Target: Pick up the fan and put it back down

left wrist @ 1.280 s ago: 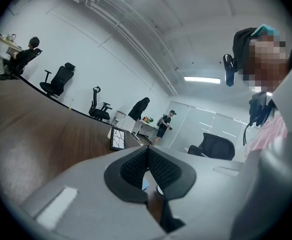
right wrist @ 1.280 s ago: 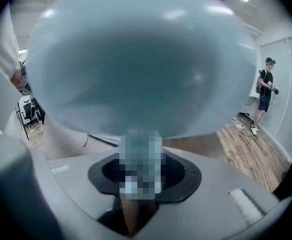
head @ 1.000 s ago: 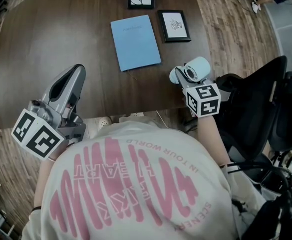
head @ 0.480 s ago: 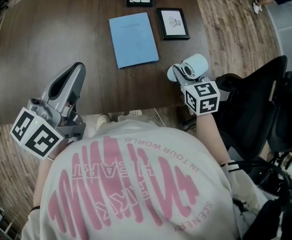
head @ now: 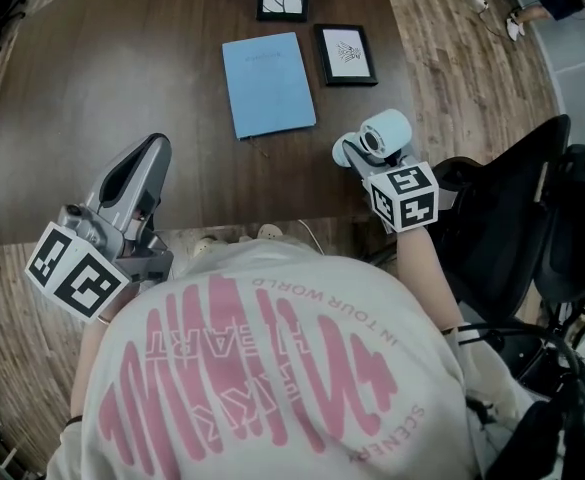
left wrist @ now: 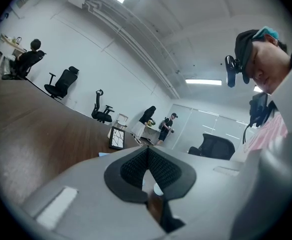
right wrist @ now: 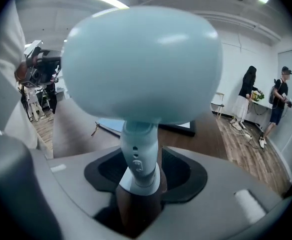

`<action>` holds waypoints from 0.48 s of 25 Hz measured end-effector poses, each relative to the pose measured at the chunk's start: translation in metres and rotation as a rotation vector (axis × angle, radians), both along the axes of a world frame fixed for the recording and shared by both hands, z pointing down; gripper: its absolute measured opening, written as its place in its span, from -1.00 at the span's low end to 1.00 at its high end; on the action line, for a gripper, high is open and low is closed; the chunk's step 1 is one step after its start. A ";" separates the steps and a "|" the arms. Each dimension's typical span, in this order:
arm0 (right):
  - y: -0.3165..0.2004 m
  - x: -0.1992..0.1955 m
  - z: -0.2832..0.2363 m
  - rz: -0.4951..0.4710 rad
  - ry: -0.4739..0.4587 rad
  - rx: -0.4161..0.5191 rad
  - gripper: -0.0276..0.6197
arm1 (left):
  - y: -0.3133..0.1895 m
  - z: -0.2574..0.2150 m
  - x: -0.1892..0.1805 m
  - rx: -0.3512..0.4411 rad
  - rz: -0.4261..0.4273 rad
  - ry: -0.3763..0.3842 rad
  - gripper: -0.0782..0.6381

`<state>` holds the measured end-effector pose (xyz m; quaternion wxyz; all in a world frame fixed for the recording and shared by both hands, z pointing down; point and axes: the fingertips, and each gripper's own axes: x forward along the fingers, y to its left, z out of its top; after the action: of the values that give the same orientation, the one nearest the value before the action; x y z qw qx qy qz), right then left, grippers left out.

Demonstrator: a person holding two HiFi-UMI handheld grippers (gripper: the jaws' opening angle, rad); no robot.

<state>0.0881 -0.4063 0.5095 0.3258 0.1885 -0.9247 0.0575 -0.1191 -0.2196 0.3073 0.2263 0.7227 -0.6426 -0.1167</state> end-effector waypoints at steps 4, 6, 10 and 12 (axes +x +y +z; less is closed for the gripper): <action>0.004 0.011 -0.007 0.034 -0.013 0.007 -0.27 | -0.001 -0.002 -0.002 0.014 0.022 0.002 -0.73; 0.005 0.017 -0.014 0.073 -0.044 -0.007 -0.28 | -0.006 -0.001 0.000 0.018 0.050 0.007 -0.73; 0.015 0.037 -0.026 0.168 -0.073 -0.016 -0.36 | -0.013 -0.001 0.005 0.037 0.121 0.028 -0.73; 0.022 0.046 -0.034 0.225 -0.089 -0.016 -0.41 | -0.015 -0.002 0.006 0.038 0.162 0.041 -0.73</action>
<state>0.1345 -0.3841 0.4758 0.2772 0.2856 -0.9108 0.1093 -0.1135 -0.2342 0.3057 0.2341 0.7739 -0.5750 -0.1251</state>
